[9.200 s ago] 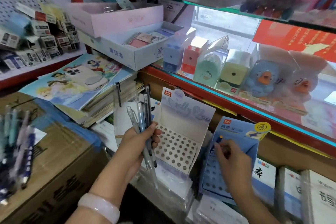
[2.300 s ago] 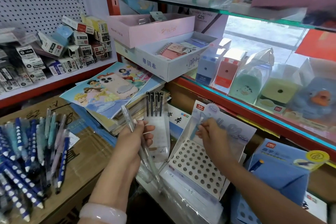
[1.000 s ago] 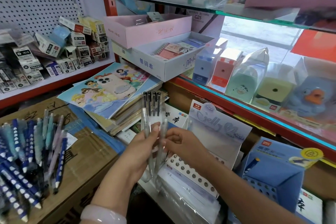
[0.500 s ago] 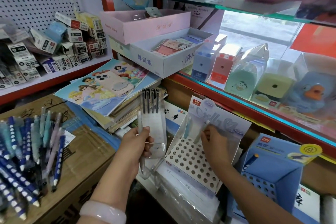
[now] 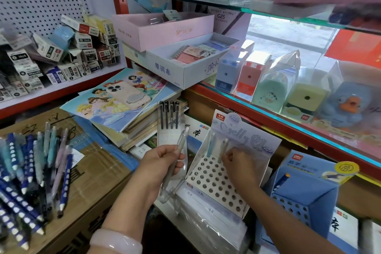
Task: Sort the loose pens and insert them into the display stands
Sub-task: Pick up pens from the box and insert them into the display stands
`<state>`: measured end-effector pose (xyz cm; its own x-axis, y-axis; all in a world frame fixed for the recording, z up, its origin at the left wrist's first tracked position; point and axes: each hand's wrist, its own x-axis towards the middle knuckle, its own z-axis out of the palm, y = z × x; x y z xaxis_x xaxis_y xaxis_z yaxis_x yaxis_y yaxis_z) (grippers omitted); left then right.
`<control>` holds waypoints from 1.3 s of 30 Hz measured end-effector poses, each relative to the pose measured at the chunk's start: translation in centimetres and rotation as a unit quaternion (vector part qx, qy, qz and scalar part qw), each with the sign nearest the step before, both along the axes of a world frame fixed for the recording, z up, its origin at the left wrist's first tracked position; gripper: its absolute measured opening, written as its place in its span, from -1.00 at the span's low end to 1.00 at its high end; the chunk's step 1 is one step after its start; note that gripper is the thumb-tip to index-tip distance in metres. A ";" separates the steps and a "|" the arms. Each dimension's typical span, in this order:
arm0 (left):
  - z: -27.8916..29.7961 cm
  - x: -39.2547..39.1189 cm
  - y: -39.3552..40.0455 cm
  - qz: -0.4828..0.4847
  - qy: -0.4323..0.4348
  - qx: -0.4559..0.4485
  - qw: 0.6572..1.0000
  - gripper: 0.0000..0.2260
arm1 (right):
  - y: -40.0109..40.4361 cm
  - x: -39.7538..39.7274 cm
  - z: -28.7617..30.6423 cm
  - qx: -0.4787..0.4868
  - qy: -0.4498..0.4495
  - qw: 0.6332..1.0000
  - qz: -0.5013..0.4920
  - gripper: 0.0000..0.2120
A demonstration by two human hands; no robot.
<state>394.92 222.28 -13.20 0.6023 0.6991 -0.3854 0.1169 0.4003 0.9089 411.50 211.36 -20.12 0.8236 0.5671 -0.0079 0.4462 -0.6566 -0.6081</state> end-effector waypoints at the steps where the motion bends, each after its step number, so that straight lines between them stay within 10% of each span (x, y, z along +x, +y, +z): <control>1: 0.0 0.0 -0.1 -0.003 -0.004 -0.001 1.000 -0.91 | -0.2 -0.4 0.3 0.004 0.000 1.000 -0.001 -0.81; 12: -0.3 0.2 -0.8 -0.032 -0.002 0.009 0.999 -0.91 | 1.6 -5.7 6.8 0.270 0.268 0.915 0.138 -0.88; 22: -0.8 -0.3 -0.1 -0.031 0.185 0.402 0.896 -0.63 | -2.0 -0.6 4.9 0.163 -0.066 0.984 -0.027 -0.96; 39: -0.9 -0.9 0.2 -0.039 0.219 0.421 0.879 -0.62 | -0.3 0.5 0.5 0.036 -0.029 0.999 -0.022 -0.88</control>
